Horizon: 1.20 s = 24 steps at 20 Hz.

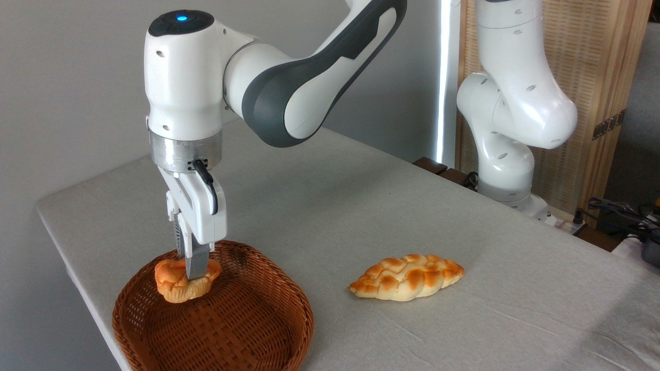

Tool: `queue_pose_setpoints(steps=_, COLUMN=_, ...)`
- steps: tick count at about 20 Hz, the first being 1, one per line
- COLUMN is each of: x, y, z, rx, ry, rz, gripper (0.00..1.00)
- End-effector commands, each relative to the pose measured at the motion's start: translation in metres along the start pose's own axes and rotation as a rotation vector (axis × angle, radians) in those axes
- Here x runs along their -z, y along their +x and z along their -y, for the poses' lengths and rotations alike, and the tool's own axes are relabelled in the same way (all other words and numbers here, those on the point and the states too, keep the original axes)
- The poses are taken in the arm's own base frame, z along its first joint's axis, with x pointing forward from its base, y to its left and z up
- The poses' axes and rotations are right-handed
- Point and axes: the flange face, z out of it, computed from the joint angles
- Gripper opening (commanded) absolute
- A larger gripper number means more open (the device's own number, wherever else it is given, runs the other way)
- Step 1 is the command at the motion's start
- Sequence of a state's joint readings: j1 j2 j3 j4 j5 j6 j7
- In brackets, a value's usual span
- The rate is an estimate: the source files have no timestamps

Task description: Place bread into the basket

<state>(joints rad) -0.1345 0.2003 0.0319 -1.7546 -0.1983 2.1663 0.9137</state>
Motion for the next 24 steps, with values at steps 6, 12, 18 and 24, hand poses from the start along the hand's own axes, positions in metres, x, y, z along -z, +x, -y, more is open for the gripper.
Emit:
queue_pose_setpoints(steps=6, x=0.005, y=-0.002, z=0.001, rx=-0.012, ry=-0.001, rz=-0.009, gripper=1.0)
queue_pose_setpoints(steps=12, x=0.053, y=0.001, z=-0.006, rx=-0.012, ry=0.031, rz=-0.047, gripper=1.0)
queue_pose_setpoints(steps=18, x=0.124, y=-0.045, z=-0.021, rx=0.061, ry=-0.099, rz=0.048, gripper=1.0)
queue_pose_setpoints(steps=24, x=0.168, y=-0.059, z=-0.025, rx=0.141, ry=-0.067, rz=0.27, gripper=1.0)
